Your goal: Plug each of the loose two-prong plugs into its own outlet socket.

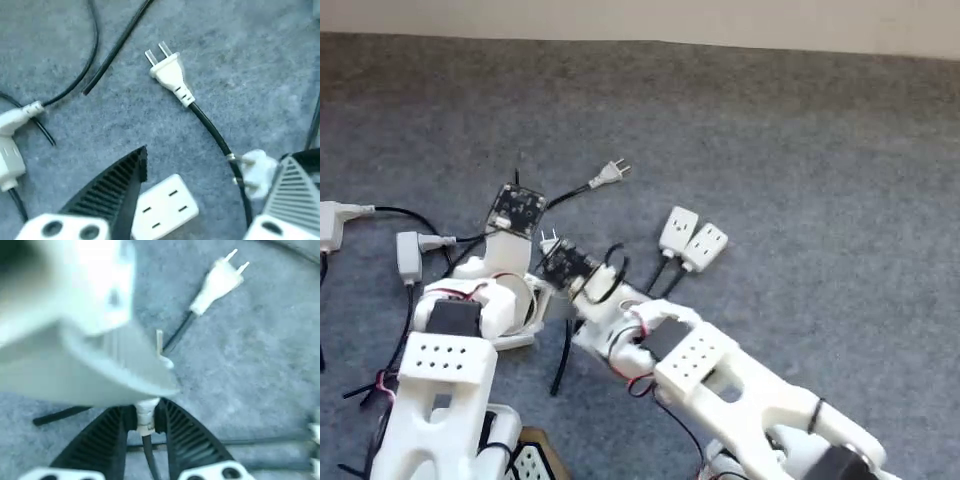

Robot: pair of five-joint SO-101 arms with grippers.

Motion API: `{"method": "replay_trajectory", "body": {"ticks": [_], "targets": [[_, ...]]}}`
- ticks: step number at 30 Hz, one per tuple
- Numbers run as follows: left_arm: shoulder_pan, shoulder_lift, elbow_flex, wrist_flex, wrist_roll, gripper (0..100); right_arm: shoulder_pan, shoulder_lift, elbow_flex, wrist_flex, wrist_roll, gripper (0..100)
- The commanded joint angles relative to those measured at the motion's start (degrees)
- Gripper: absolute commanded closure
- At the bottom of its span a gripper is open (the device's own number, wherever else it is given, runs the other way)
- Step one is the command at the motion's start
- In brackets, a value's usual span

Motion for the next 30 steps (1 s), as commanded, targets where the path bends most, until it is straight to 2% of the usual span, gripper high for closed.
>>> {"method": "replay_trajectory", "body": {"ticks": [1,9,27,30], "targets": [[0.4,-0.9,3.3,-2.4,-0.9,63,6.3,-14.5,-6.6,7.4,-0.6,99.3],[0.4,-0.9,3.8,-2.5,-1.3,63,4.4,-29.4,-5.1,16.4,-0.7,99.3],[0.0,-0.9,3.4,-2.2,-1.2,63,5.4,-29.9,5.2,16.0,-0.2,99.3],[-2.4,-0.9,1.1,-2.2,-1.1,63,6.3,-29.9,9.4,13.9,-0.2,99.3]]}}
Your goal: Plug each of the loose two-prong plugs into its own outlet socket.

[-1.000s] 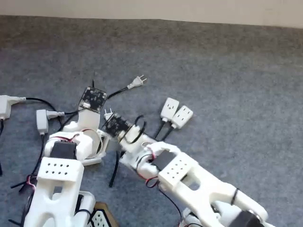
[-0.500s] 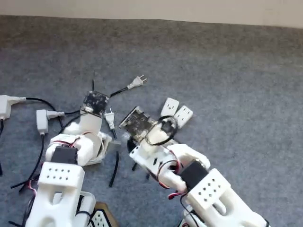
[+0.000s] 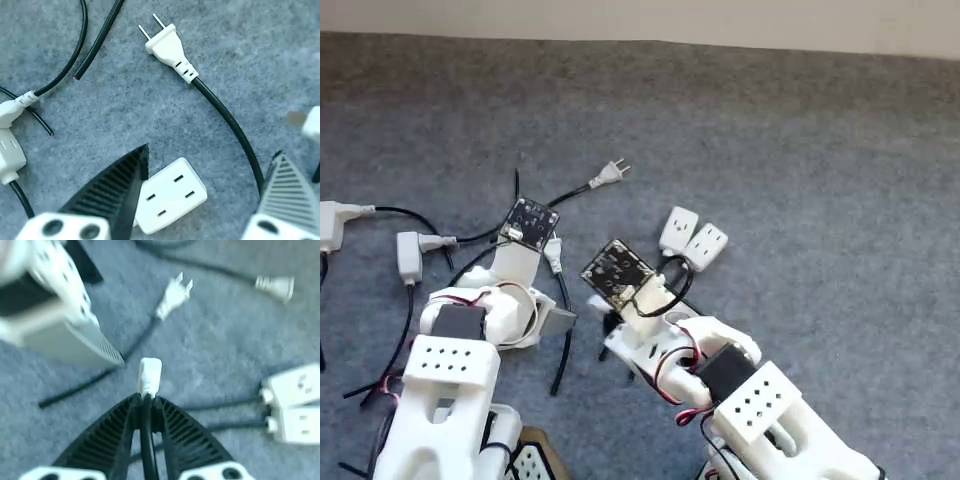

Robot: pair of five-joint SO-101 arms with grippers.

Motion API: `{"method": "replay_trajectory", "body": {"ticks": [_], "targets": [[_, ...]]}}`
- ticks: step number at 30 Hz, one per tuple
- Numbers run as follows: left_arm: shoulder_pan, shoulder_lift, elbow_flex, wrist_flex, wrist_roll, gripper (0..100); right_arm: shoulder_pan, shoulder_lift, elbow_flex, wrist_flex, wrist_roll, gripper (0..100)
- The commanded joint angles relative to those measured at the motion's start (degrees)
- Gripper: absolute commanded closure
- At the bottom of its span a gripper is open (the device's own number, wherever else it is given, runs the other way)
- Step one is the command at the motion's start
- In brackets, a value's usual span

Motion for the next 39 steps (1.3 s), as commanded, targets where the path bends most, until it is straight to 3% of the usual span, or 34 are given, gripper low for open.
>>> {"method": "replay_trajectory", "body": {"ticks": [1,8,13,18,26,29,32,39], "targets": [[-3.6,-0.6,-5.0,-0.3,-0.2,63,1.7,-1.3,4.0,-2.8,-0.1,99.3],[-9.2,-0.1,-17.0,9.1,-0.2,63,3.1,1.0,1.6,0.6,-2.7,99.3],[-17.8,2.3,-29.8,15.2,-1.7,63,3.6,13.6,-16.7,10.2,-5.2,99.4],[-27.8,16.7,-43.6,21.5,-6.2,63,3.5,30.8,-38.7,21.8,-5.5,99.4],[-47.8,42.0,-61.8,22.0,-17.3,63,-3.7,53.4,-62.1,32.7,-14.9,99.4],[-53.3,49.3,-65.8,21.6,-21.3,63,-6.7,59.0,-66.3,32.3,-23.9,99.4],[-57.9,55.3,-69.4,21.5,-25.0,63,-8.0,62.2,-69.5,30.2,-27.8,99.4],[-66.3,69.0,-77.3,12.3,-25.7,63,-8.2,63.0,-74.4,29.9,-35.3,99.4]]}}
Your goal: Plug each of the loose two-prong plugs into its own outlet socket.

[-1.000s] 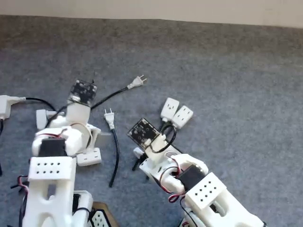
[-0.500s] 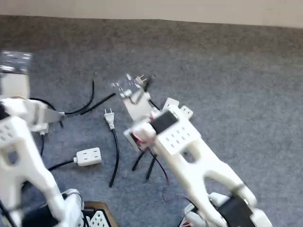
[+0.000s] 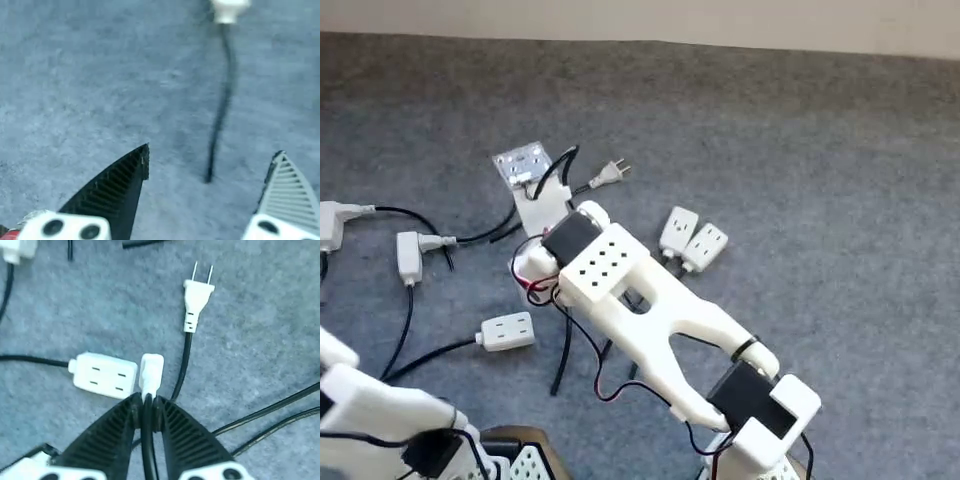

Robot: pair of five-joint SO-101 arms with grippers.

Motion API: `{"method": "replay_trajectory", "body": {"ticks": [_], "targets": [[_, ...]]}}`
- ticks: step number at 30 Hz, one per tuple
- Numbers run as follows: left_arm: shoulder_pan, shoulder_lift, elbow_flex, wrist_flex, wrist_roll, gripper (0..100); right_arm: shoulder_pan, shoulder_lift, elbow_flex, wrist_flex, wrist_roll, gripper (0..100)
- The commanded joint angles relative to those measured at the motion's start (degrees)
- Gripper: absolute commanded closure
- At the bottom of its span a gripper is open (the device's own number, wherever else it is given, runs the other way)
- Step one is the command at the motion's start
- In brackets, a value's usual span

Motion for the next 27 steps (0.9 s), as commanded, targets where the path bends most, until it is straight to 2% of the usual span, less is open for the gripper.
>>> {"method": "replay_trajectory", "body": {"ticks": [1,5,16,21,27], "targets": [[-4.6,7.2,-6.1,-6.8,-0.4,63,-0.4,-0.7,-4.2,-0.9,-4.0,99.4],[-6.9,14.6,-10.8,-9.7,-0.4,63,-1.9,-0.7,0.0,-1.3,-4.4,99.4],[-11.2,32.5,-31.4,-9.4,2.5,63,-7.3,-0.7,-1.3,-3.3,-6.9,99.4],[-12.1,35.5,-36.9,-9.3,2.5,63,-7.2,-0.7,1.5,-4.0,-7.0,99.4],[-12.1,35.5,-37.1,-9.3,2.5,63,-7.1,-0.6,2.3,-4.1,-7.0,99.4]]}}
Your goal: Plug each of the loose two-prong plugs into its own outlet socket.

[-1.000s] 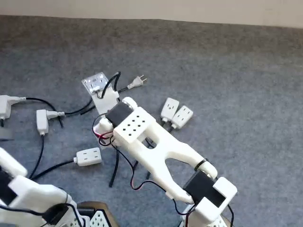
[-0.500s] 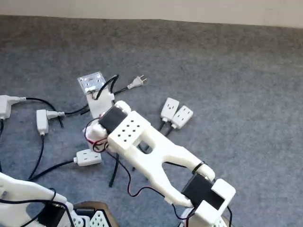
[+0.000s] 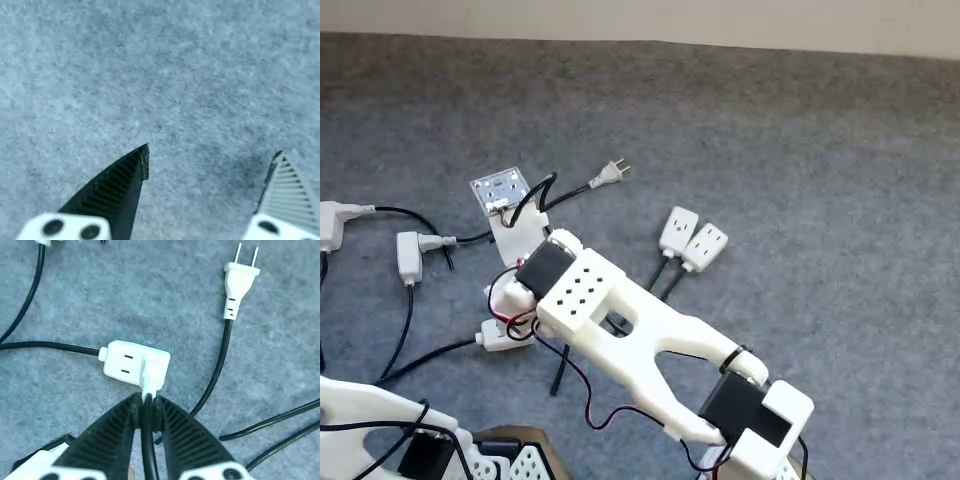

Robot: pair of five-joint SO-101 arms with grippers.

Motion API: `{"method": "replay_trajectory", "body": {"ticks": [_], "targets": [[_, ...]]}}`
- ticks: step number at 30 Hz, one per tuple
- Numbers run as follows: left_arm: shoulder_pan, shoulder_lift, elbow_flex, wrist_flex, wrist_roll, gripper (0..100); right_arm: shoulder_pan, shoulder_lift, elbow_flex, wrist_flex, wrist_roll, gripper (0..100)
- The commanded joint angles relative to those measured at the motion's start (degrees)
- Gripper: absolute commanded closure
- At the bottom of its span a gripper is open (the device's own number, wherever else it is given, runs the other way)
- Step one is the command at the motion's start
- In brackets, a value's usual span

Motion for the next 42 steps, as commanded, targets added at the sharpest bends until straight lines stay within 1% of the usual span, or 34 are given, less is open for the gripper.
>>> {"method": "replay_trajectory", "body": {"ticks": [1,15,25,37,42], "targets": [[-0.3,-0.8,-2.3,-0.3,0.8,63,-0.4,-0.6,-0.4,-0.9,-0.6,99.4],[-0.3,-0.7,-2.3,-0.3,0.8,63,-0.8,-0.7,2.1,-0.5,-0.7,99.4],[-0.5,-0.7,-2.3,-0.3,0.8,63,-3.9,-0.9,2.0,-0.4,-0.7,99.4],[-0.9,-0.7,-2.4,-0.3,0.8,63,-1.3,-0.5,3.6,-2.2,-0.4,99.4],[-0.9,-0.7,-2.2,-0.3,0.8,63,0.9,-0.5,3.6,-2.9,-0.4,99.4]]}}
